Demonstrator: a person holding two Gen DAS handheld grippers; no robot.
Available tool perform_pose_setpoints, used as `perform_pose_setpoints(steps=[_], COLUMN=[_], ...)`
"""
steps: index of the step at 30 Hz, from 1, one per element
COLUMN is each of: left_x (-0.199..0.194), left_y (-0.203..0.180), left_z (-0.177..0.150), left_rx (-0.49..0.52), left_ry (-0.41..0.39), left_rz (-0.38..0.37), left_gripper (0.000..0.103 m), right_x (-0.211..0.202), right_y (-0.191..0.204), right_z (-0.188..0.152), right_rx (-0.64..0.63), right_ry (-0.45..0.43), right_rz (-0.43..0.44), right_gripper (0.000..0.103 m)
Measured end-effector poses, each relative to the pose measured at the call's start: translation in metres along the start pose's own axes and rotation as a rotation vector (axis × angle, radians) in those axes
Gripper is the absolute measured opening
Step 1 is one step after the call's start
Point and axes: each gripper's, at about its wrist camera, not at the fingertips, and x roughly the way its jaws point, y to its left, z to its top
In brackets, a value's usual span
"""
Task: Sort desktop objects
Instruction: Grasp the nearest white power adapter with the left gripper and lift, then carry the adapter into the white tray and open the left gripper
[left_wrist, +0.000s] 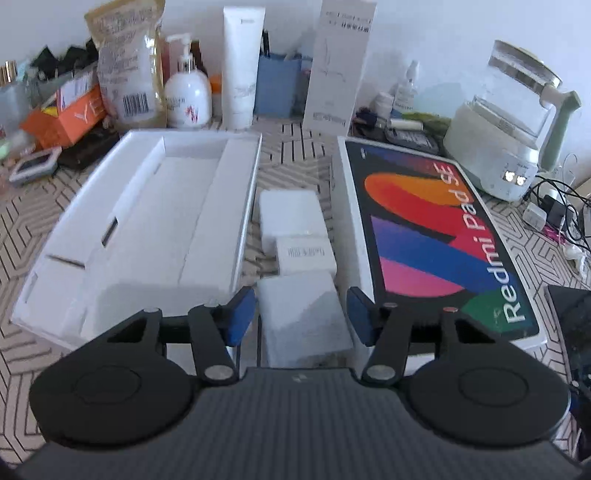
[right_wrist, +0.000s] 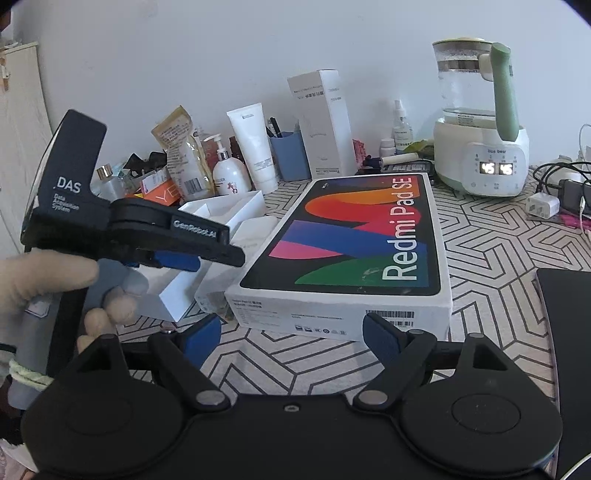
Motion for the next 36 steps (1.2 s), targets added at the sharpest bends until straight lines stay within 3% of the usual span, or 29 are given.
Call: perform_pose_setpoints(steps=[10, 25, 28, 36], left_x=[0.019, 0.027, 0.026, -0.001], left_y=[-0.011, -0.008, -0.010, -0.001], left_z=[0.001, 0.004, 0.000, -0.015], left_rx=[0.048, 0.144, 0.210, 0.253], left_ry=[-0.004, 0.056, 0.033, -0.023], left_rz=[0.048, -0.010, -0.029, -0.123], left_gripper=[0.053, 0.053, 0.053, 0.052], right_x=[0.001, 0.011, 0.013, 0.020], right_y=[-0.003, 0.006, 0.006, 0.003], right_z=[-0.002, 0.014, 0.015, 0.026], right_rx=[0.009, 0.053, 0.041, 0.099], right_ry=[0.004, 0.008, 0.017, 0.006], right_rz=[-0.002, -0.047, -0.081, -0.128], right_gripper=[0.088, 0.088, 0.088, 0.088])
